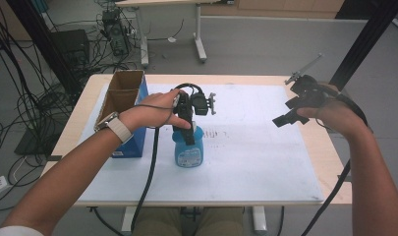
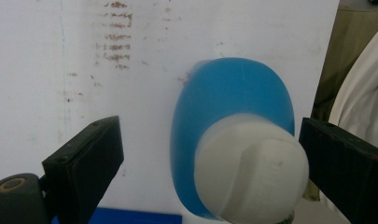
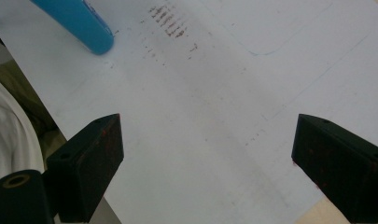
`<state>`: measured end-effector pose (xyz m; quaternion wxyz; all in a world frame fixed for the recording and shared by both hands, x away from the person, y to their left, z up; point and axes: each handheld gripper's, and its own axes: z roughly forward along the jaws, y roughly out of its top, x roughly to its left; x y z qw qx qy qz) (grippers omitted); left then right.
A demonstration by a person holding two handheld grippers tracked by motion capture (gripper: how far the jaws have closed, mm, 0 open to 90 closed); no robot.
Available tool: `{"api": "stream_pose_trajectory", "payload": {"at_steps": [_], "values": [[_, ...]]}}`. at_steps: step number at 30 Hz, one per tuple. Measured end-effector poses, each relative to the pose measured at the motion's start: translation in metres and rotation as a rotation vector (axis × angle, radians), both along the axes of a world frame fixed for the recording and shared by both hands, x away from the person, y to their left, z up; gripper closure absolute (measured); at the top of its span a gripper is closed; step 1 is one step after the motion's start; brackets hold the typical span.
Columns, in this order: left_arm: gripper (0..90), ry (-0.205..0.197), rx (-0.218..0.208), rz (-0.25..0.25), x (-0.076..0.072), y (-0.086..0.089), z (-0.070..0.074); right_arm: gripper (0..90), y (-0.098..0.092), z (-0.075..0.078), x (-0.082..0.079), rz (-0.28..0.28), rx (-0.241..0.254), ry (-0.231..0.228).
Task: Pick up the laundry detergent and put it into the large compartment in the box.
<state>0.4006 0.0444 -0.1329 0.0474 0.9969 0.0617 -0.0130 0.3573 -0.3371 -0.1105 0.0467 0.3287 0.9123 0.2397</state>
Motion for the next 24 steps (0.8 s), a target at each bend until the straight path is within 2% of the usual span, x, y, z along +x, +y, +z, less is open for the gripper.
{"api": "stream_pose_trajectory", "payload": {"at_steps": [24], "values": [[8.3,0.003,0.001,0.0,0.0007,0.0002,-0.0014,9.0,-0.0009,-0.0006,-0.0003,-0.004,0.001,0.002]]}}
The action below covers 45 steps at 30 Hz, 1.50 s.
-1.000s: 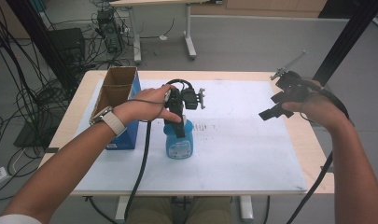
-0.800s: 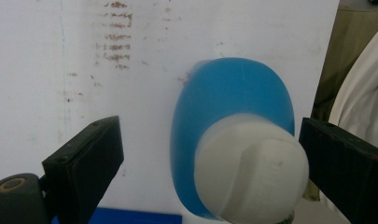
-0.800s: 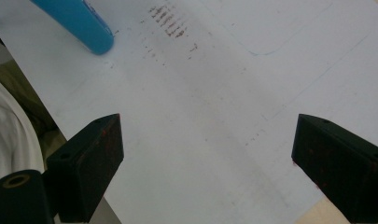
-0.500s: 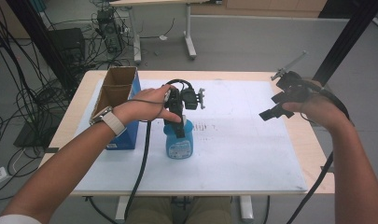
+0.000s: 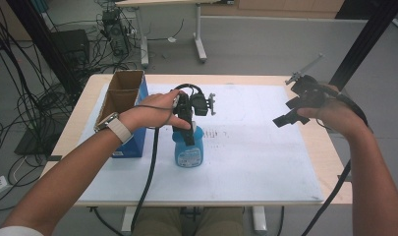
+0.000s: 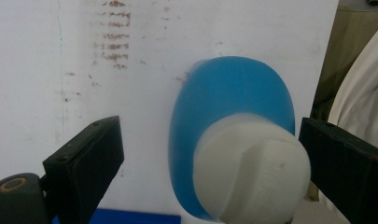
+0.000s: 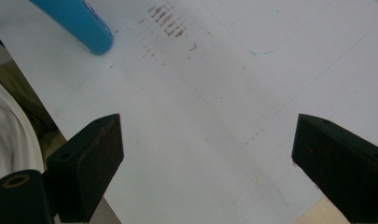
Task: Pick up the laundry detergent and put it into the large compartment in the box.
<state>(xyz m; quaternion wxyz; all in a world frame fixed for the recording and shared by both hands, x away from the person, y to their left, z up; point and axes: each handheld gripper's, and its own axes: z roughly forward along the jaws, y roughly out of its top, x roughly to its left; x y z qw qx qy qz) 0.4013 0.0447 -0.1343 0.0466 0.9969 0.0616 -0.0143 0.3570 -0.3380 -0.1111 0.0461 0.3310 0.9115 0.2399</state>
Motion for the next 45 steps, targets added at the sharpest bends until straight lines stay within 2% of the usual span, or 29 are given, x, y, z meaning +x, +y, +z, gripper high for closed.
{"api": "stream_pose_trajectory", "payload": {"at_steps": [23,41,45], "values": [[8.3,0.001,-0.004,0.004,-0.001,0.0,-0.006,9.0,-0.001,-0.003,0.0,0.0,0.005,0.0],[10.9,0.002,0.01,-0.01,-0.002,-0.006,-0.021,9.0,-0.002,-0.008,0.001,0.002,0.009,0.006],[12.7,0.007,-0.001,-0.015,-0.001,-0.006,-0.024,9.0,-0.003,-0.009,0.001,0.0,0.011,0.009]]}}
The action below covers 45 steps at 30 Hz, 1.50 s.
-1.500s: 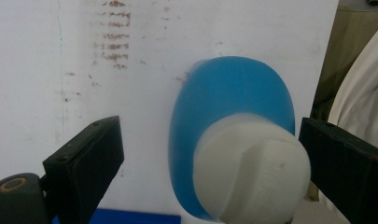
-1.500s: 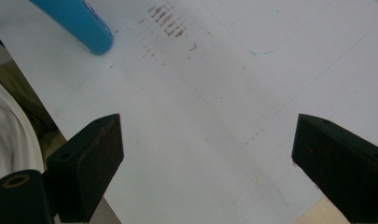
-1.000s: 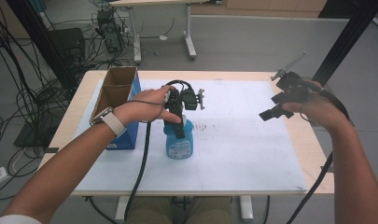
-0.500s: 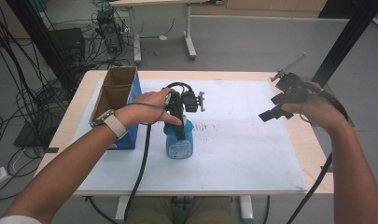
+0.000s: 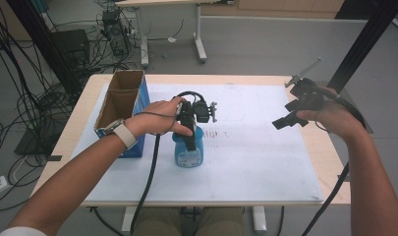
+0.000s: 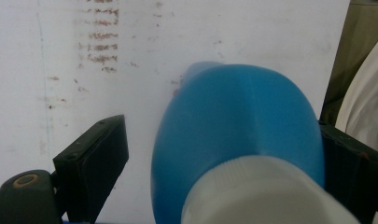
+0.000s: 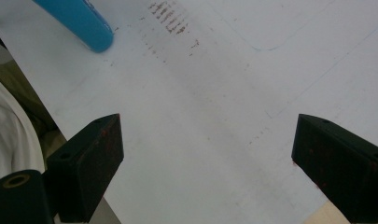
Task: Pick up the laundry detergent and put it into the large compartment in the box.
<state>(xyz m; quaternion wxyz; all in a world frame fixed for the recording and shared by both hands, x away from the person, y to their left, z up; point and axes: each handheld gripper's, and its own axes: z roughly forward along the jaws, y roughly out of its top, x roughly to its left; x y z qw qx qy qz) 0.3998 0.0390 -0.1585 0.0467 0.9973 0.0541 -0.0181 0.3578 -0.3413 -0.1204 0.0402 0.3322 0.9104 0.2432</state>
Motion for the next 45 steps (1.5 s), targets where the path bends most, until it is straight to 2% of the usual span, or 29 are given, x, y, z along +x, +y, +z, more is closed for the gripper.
{"api": "stream_pose_trajectory", "payload": {"at_steps": [30,40,45], "values": [[29.3,-0.024,-0.013,-0.019,-0.0068,0.0034,-0.0014,9.0,-0.0007,-0.0002,-0.0016,0.0,0.001,-0.003],[38.3,0.0,-0.016,-0.02,-0.0029,0.0042,-0.0025,9.1,-0.0019,-0.0001,-0.0026,-0.002,0.003,-0.005],[39.1,-0.001,-0.017,-0.019,-0.0033,0.0044,-0.0023,9.1,-0.002,0.0006,-0.0031,-0.004,0.003,-0.006]]}}
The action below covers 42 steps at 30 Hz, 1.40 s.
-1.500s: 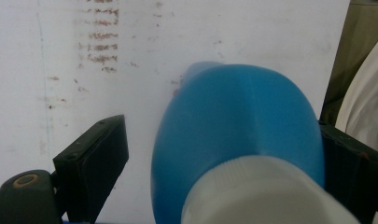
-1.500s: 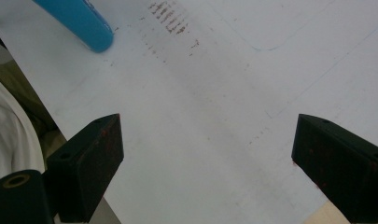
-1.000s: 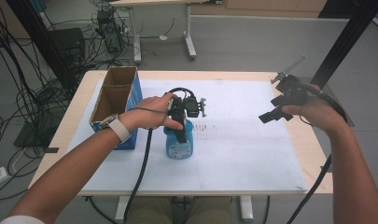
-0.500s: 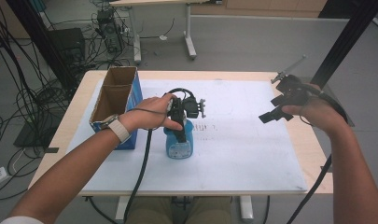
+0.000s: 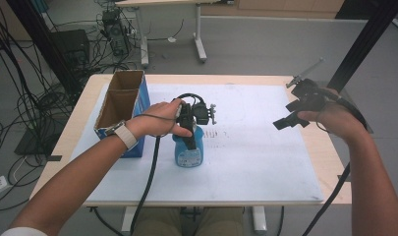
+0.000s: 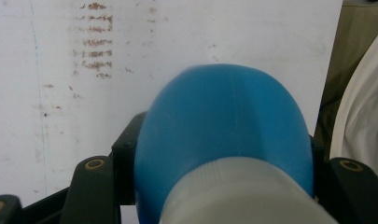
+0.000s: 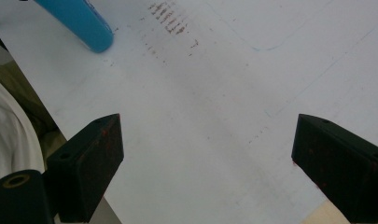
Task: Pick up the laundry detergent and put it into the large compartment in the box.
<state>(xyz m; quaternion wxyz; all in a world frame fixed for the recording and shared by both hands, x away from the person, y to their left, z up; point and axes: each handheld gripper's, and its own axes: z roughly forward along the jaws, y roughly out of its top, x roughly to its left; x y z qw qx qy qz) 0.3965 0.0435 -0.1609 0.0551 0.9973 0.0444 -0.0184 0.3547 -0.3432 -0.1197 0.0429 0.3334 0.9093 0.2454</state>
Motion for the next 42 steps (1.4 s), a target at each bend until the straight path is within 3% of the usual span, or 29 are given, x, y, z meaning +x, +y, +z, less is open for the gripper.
{"api": "stream_pose_trajectory", "payload": {"at_steps": [42], "values": [[39.1,-0.003,0.005,0.002,-0.0014,-0.0009,0.0,9.1,0.0017,0.0031,-0.0025,0.001,-0.008,-0.001]]}}
